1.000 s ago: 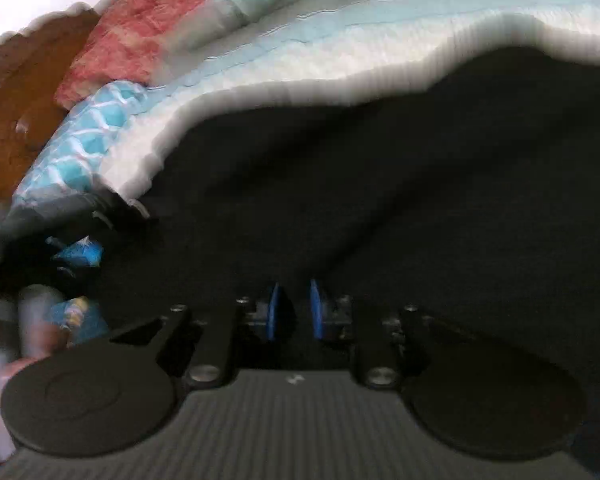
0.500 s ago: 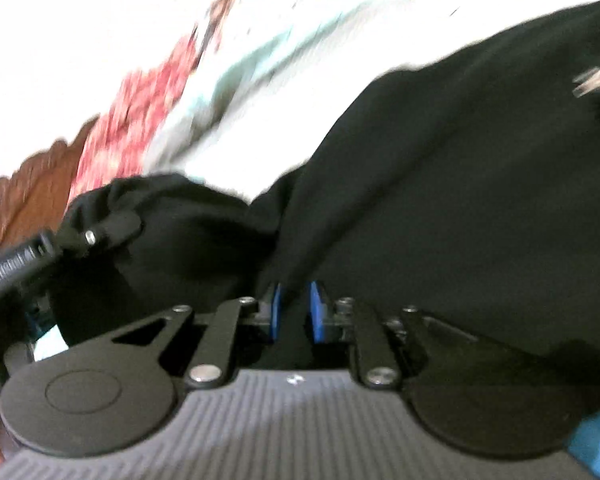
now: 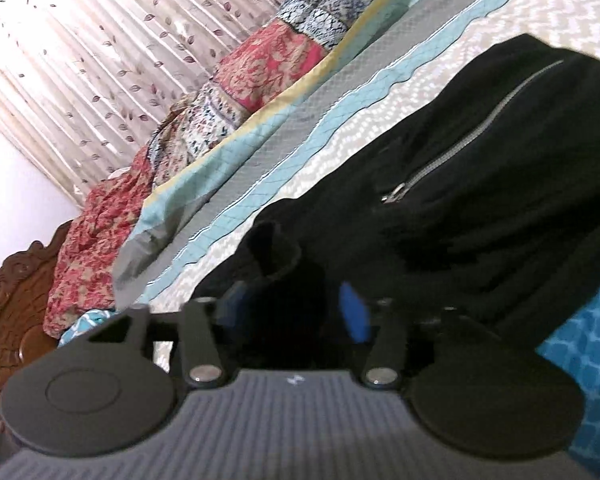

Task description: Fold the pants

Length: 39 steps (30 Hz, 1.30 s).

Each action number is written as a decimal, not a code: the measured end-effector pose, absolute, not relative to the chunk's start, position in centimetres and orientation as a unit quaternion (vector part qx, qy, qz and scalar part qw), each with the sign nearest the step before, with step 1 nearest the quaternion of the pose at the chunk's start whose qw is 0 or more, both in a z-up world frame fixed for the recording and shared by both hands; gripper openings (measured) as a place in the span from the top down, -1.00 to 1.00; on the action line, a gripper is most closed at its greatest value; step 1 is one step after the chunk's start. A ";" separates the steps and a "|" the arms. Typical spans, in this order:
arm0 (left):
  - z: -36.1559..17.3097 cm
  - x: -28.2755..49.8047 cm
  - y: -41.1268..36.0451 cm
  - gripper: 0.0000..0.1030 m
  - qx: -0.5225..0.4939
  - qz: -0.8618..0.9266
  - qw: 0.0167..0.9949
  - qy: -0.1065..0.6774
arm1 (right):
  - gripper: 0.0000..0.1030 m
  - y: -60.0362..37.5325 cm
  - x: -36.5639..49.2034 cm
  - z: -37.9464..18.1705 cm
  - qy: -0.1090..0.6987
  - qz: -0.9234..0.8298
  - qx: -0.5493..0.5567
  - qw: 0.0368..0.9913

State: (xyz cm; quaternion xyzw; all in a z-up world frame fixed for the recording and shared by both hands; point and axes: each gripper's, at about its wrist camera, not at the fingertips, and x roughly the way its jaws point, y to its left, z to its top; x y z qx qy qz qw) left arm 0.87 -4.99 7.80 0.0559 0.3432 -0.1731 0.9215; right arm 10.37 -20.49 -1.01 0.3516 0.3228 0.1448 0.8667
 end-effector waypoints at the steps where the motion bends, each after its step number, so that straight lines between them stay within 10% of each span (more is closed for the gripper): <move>1: 8.3 1.2 -3.7 -0.48 0.032 -0.159 0.925 0.344 | -0.20 -20.5 10.8 -1.1 0.325 0.149 0.356 0.863; 9: 7.8 3.0 4.7 -0.48 -0.122 -0.051 0.914 0.384 | -0.71 -21.1 10.4 -1.6 0.405 0.176 0.306 0.844; 11: 7.2 3.3 5.0 -0.48 -0.134 -0.049 0.907 0.396 | -0.47 -20.1 10.3 -2.0 0.404 0.178 0.278 0.853; 12: 6.9 3.2 4.9 -0.48 -0.136 -0.050 0.905 0.399 | 0.24 -19.5 10.3 -1.7 0.401 0.187 0.253 0.861; 21: 6.8 3.7 3.4 -0.48 -0.126 -0.062 0.906 0.400 | 0.53 -19.8 9.2 2.8 0.275 0.182 0.136 0.934; 25: 6.7 4.8 2.6 -0.48 -0.126 -0.061 0.904 0.405 | 0.27 -22.3 11.5 -1.9 0.369 0.112 0.148 0.911; 35: 8.1 6.8 -2.3 -0.48 -0.079 -0.119 0.917 0.373 | -0.11 -34.0 7.1 3.4 0.202 0.033 0.232 0.951; 39: 5.1 8.5 -4.9 -0.48 -0.045 -0.141 0.890 0.431 | -0.56 -41.6 6.9 1.4 0.201 -0.072 0.304 0.928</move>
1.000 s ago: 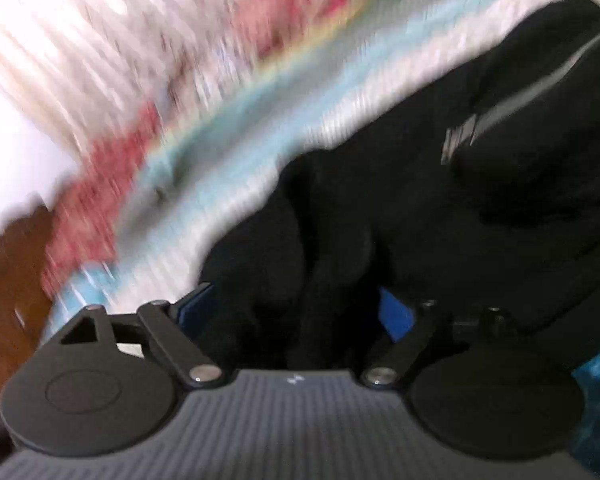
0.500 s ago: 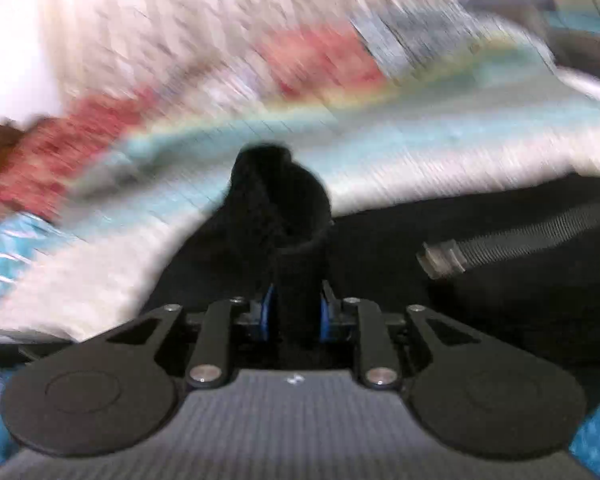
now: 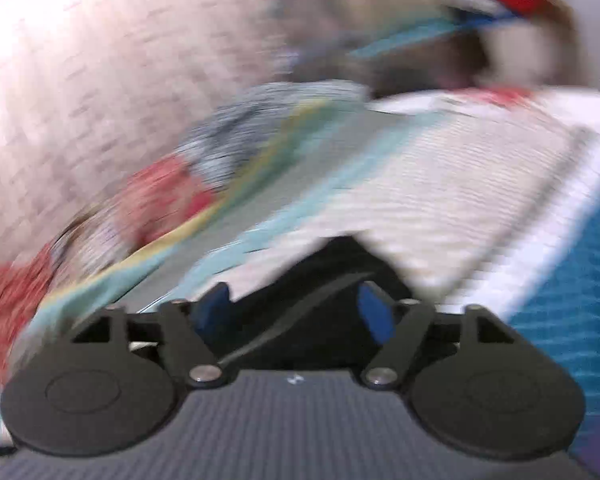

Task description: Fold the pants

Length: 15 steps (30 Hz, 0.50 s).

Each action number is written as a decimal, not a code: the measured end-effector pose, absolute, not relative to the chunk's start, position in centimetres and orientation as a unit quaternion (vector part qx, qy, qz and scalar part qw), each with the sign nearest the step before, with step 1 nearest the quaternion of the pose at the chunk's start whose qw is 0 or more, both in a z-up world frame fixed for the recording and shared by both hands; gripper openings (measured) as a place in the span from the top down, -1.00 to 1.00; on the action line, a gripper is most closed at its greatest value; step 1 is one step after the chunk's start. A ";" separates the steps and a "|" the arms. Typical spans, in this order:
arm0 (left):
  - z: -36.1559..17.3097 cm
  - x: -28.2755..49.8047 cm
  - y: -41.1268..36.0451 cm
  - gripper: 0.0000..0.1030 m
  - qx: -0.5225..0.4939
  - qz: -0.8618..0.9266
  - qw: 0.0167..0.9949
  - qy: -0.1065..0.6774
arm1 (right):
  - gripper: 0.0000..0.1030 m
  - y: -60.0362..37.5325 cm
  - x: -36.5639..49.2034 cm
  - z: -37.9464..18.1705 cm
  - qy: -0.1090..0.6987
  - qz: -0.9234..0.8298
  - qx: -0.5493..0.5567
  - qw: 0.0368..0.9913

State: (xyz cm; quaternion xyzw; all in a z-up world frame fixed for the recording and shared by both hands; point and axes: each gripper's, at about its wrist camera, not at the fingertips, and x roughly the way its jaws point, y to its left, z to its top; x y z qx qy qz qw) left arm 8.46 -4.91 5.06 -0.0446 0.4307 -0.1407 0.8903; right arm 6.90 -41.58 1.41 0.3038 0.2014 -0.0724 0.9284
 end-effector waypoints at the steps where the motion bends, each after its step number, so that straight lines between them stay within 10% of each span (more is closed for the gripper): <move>1: 3.2 9.2 -5.8 -0.48 -0.011 -0.130 0.875 0.467 | -0.63 -43.0 7.0 0.7 0.206 -0.085 0.322 0.920; 8: 3.2 8.5 -6.5 -0.54 0.018 -0.119 0.877 0.465 | -0.59 -45.1 10.4 -2.6 0.253 -0.097 0.384 0.883; 10: 4.3 8.2 -5.5 -0.54 -0.010 -0.123 0.880 0.458 | 0.29 -43.5 11.2 -2.5 0.276 -0.070 0.370 0.884; 15: 7.3 7.2 -0.8 -0.55 -0.119 -0.108 0.888 0.431 | 0.59 -41.5 11.9 0.1 0.266 -0.056 0.345 0.898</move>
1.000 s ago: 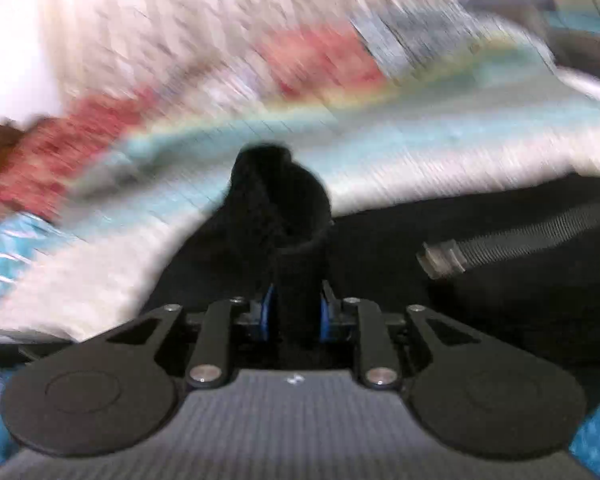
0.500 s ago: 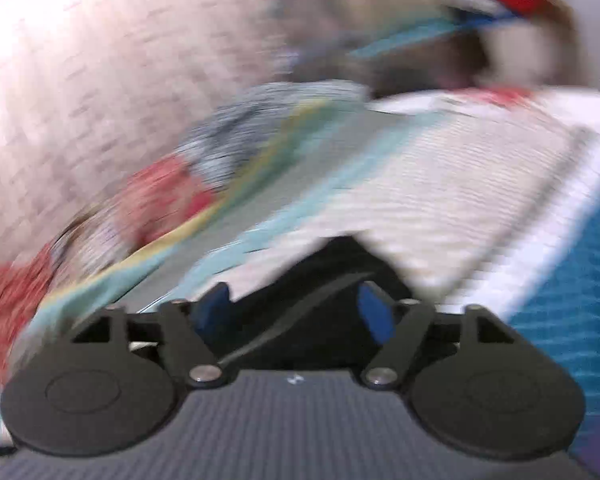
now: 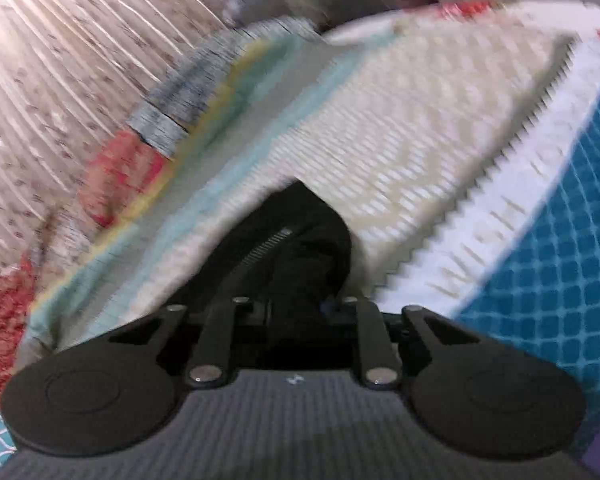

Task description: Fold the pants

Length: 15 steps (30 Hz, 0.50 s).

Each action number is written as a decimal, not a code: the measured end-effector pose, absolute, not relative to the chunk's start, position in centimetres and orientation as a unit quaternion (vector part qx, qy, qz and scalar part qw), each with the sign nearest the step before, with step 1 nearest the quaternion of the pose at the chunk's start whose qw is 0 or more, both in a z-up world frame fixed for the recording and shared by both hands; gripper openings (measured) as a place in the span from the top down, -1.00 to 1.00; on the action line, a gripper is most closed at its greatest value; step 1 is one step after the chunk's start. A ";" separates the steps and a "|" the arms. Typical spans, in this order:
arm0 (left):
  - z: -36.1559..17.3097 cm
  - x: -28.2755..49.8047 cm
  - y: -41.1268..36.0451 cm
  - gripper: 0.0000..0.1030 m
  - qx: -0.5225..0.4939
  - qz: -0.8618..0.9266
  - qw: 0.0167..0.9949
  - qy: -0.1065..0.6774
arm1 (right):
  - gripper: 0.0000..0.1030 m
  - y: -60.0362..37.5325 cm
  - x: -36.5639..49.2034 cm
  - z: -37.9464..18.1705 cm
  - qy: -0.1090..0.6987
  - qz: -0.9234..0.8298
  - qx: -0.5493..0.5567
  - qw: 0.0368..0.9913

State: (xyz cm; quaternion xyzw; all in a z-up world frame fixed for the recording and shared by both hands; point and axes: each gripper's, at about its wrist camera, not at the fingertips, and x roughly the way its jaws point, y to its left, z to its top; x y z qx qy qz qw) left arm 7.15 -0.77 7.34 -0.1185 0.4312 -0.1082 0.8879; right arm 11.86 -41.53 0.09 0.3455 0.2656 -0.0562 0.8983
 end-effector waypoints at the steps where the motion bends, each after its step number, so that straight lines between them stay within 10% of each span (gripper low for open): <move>1: 7.7 7.2 0.3 -0.55 -0.139 -0.104 0.887 0.427 | 0.61 -40.5 12.2 1.4 0.252 -0.041 0.334 0.907; 8: 8.1 6.0 7.0 -0.55 -0.233 -0.053 0.883 0.404 | 0.64 -28.8 12.8 8.7 0.220 0.147 0.189 0.946; 15: 5.9 5.0 9.7 -0.55 -0.260 -0.029 0.866 0.427 | 0.46 -15.0 14.8 2.3 0.340 0.281 0.053 0.896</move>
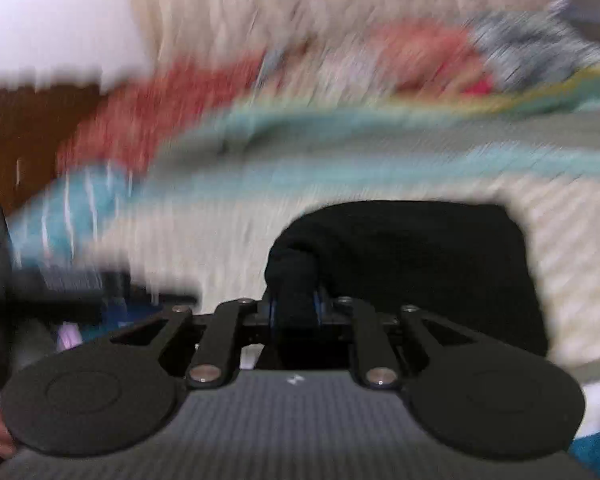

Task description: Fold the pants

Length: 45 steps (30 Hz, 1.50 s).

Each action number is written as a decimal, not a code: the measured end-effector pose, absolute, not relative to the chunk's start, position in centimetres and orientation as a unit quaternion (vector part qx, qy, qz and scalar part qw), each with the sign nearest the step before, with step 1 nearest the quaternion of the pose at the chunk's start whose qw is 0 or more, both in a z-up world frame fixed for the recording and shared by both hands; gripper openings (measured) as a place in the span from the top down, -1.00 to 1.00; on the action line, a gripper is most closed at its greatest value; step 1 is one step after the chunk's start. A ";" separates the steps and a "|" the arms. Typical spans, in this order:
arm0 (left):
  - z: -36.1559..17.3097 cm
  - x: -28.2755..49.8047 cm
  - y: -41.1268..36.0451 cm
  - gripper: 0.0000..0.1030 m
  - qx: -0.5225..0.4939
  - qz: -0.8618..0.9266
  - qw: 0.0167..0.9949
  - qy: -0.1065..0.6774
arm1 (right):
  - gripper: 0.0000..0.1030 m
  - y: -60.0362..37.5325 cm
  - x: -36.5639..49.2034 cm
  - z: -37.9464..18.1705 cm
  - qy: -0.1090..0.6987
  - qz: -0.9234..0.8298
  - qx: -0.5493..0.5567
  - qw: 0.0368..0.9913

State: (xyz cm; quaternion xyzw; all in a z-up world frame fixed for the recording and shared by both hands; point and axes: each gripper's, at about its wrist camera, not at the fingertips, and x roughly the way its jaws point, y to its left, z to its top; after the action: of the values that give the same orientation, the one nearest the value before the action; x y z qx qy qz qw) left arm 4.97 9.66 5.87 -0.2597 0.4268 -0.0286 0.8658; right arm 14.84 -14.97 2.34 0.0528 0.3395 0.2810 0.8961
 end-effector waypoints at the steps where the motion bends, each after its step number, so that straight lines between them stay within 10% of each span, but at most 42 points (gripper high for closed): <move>1: 5.7 4.9 9.8 -0.55 -0.261 -0.028 0.864 0.431 | 0.30 -13.5 15.2 0.4 0.368 0.289 0.020 0.884; 5: 5.5 4.8 9.9 -0.55 -0.258 -0.034 0.865 0.429 | -0.23 -13.6 11.6 1.2 0.327 0.333 -0.031 0.884; 15: 5.0 7.4 5.0 -0.60 -0.244 -0.089 0.851 0.456 | -0.08 -26.3 10.3 4.5 0.279 0.211 0.100 0.932; 18: 4.1 7.6 3.0 0.11 -0.210 -0.092 0.849 0.477 | 0.61 -28.5 10.8 1.6 0.327 0.171 0.138 0.919; 20: 2.9 7.5 2.4 0.53 -0.194 -0.094 0.839 0.499 | 0.71 -28.2 11.5 -0.6 0.384 0.178 0.143 0.894; 28: 2.7 6.0 2.0 0.11 -0.146 -0.058 0.853 0.498 | 0.67 -27.6 10.8 -1.8 0.389 0.190 0.125 0.893; 36: 4.8 4.7 1.0 0.11 -0.112 -0.029 0.863 0.492 | 0.18 -28.2 8.3 -0.8 0.377 0.164 0.149 0.899; 45: 6.3 1.4 1.0 0.15 -0.118 -0.009 0.868 0.483 | 0.07 -26.1 5.1 1.3 0.368 0.182 0.155 0.899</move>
State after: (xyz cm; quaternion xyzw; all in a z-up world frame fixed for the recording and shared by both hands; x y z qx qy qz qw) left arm 1.39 0.95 6.27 -0.1182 0.4828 -0.0091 0.8677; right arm 5.11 -26.13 1.28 0.1555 0.3676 0.1823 0.8986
